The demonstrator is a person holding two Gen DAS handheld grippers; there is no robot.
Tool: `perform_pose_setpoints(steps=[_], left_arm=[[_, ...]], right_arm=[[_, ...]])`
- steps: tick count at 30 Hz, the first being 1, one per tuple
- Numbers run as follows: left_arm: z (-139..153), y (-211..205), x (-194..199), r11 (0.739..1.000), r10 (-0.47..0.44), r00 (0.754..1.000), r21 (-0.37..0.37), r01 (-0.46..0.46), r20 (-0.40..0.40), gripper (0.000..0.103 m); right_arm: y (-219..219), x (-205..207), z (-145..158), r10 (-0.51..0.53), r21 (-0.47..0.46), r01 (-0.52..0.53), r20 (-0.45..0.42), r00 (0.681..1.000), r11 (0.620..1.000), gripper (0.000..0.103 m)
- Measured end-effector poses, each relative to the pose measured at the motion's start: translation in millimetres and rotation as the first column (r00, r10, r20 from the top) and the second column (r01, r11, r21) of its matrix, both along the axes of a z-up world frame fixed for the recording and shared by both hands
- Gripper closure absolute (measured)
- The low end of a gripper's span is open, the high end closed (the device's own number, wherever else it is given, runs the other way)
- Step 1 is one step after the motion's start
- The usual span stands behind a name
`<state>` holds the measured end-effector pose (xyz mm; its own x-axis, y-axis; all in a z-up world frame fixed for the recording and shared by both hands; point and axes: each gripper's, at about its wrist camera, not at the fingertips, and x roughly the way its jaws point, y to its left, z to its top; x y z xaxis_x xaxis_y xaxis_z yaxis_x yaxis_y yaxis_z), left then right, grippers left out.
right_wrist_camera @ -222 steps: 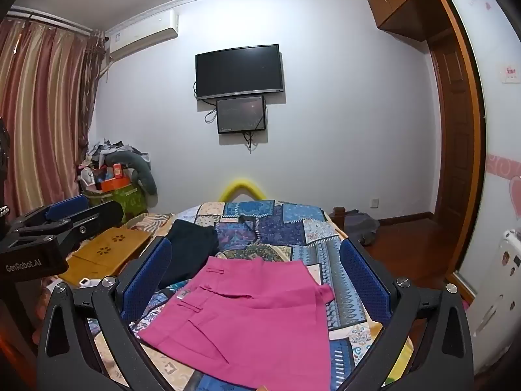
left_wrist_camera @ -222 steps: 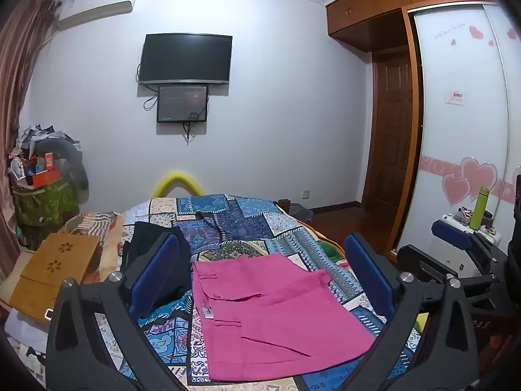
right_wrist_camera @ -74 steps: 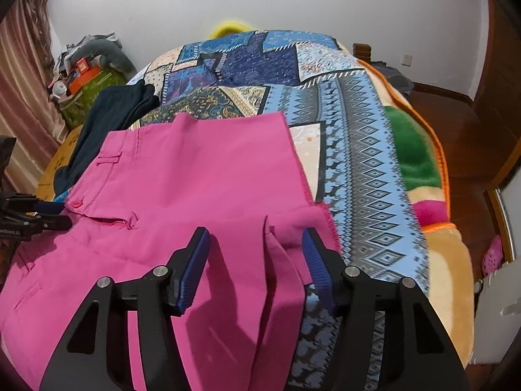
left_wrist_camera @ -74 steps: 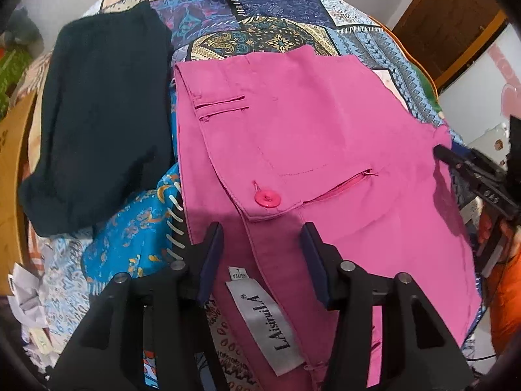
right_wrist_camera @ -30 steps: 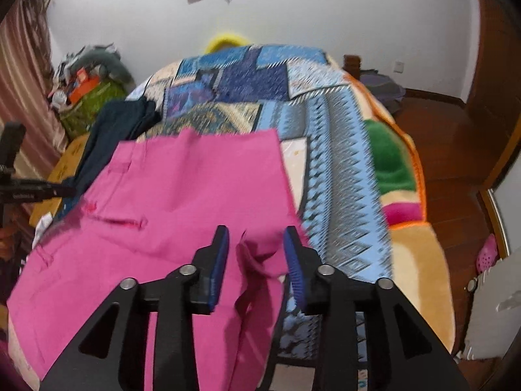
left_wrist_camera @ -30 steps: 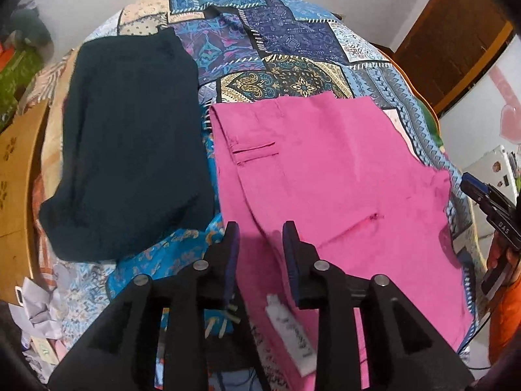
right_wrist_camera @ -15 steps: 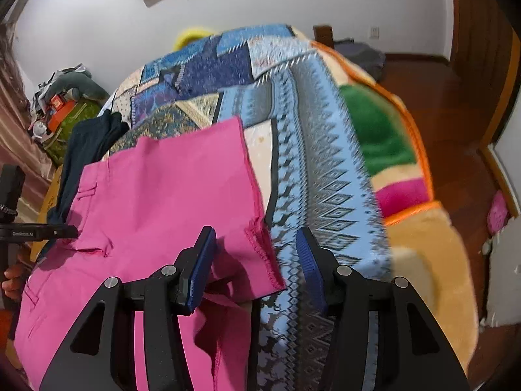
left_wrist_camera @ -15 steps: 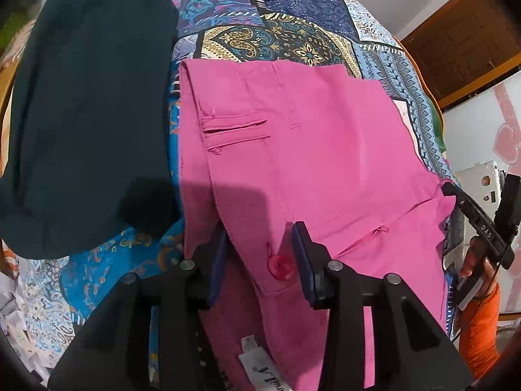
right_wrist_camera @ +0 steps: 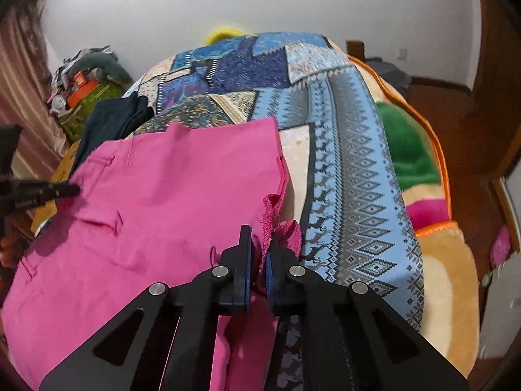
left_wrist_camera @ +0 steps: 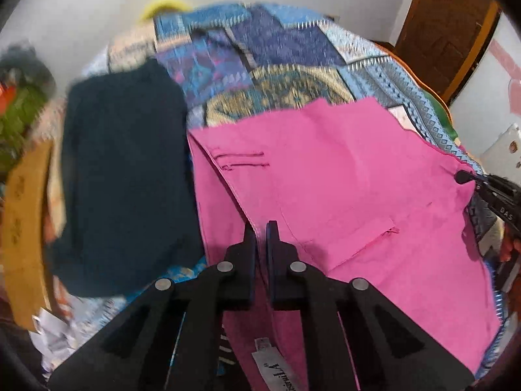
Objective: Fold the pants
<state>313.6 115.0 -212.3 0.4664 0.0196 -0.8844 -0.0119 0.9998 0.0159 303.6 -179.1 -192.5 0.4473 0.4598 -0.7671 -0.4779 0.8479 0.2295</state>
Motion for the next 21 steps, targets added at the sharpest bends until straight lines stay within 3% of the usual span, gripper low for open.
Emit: perform_pose_setpoints(steps=[4, 9, 13, 21], left_arm=[[5.1, 5.3, 0.6, 0.999, 0.025, 0.999, 0.041, -0.026, 0.03, 0.097], [-17.7, 15.7, 4.6, 0.997, 0.05, 0.998, 0.056, -0.048, -0.038, 0.098], [-36.8, 19.6, 5.0, 0.999, 0.046, 0.994, 0.018, -0.045, -0.102, 0.098], [-16.6, 28.0, -8.6, 0.999, 0.016, 0.998, 0.045, -0.013, -0.06, 0.093]], right_arm=[[4.1, -4.8, 2.6, 0.023, -0.036, -0.022, 0.041, 0.999, 0.999, 0.098], [11.3, 2.2, -12.5, 0.021, -0.083, -0.021, -0.005, 1.0, 0.996, 0.099], [14.2, 4.2, -20.2, 0.02, -0.108, -0.025, -0.048, 0.999, 0.994, 0.098], [8.0, 1.8, -5.9, 0.019, -0.131, -0.022, -0.027, 0.999, 0.991, 0.088]])
